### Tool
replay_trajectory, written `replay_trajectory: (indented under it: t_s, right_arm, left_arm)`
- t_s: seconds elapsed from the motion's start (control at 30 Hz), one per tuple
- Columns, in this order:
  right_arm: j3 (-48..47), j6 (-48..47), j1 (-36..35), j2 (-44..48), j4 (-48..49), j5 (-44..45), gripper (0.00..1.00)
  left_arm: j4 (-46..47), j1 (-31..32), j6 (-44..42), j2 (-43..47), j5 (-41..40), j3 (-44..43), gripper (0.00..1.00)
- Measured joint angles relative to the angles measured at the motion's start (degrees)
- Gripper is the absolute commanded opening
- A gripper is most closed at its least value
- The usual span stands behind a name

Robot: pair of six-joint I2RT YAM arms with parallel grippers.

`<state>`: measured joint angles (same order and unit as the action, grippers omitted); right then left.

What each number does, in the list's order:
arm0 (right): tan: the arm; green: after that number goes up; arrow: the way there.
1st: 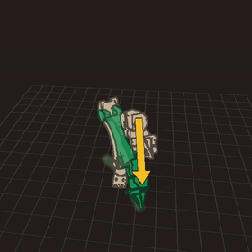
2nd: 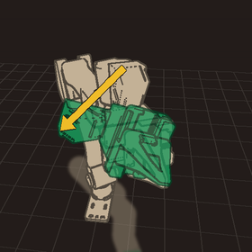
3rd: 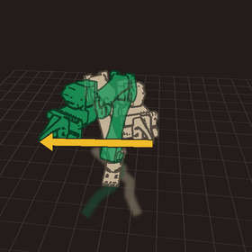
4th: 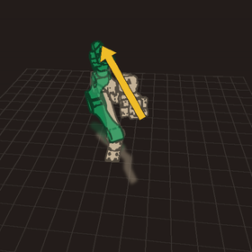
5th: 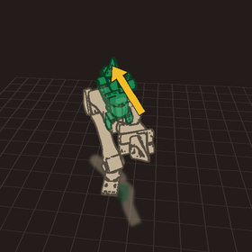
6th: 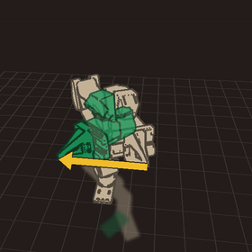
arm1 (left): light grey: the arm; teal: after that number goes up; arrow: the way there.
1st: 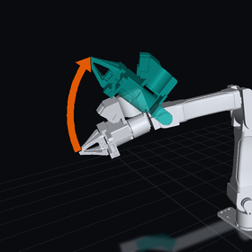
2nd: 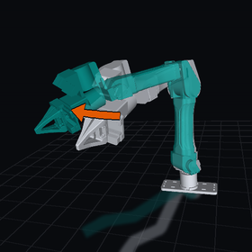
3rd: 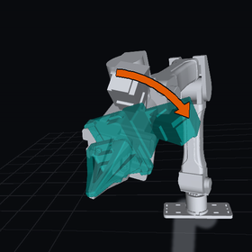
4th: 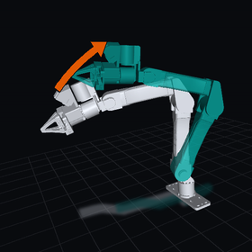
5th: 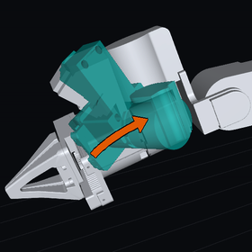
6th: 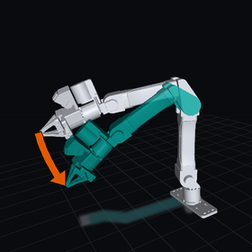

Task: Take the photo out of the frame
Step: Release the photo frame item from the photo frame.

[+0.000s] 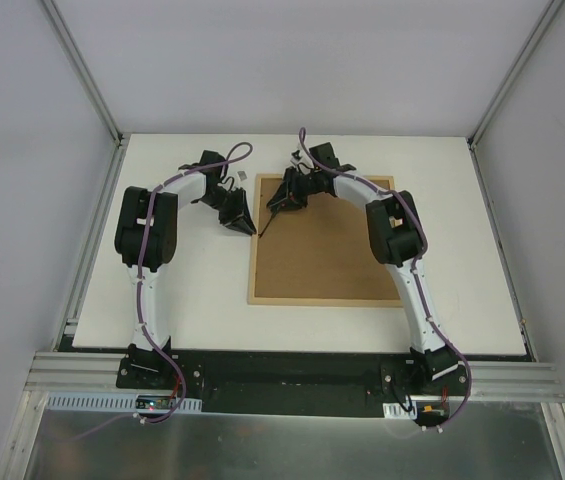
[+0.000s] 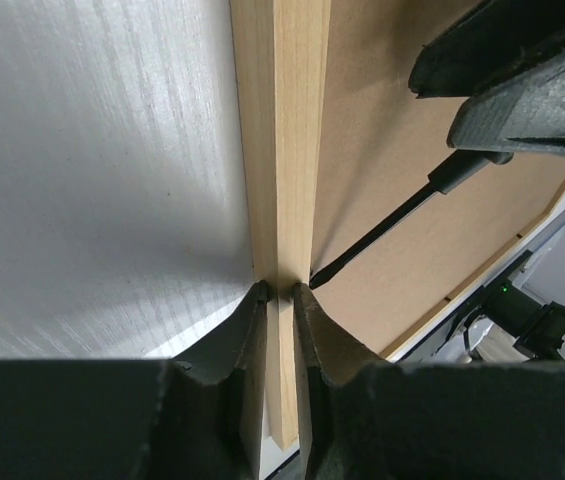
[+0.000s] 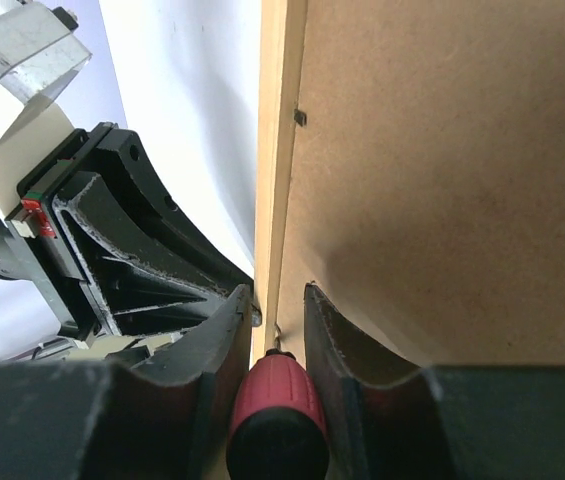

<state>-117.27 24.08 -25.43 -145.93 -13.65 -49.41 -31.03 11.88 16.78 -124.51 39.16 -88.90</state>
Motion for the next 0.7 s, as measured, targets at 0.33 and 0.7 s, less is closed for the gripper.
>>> replay_trajectory:
  t_s: [0.33,0.7]
  right_arm:
    - [-0.1,0.7,1.2,-0.5,1.2,-1.2,0.00]
    - [0.0,0.0,1.3,-0.5,1.5,-1.3,0.00]
  left_arm:
    - [0.5,0.0,0.4,0.0,0.9,0.5,0.10]
    - [0.5,0.0,0.9,0.0,0.9,0.5,0.10]
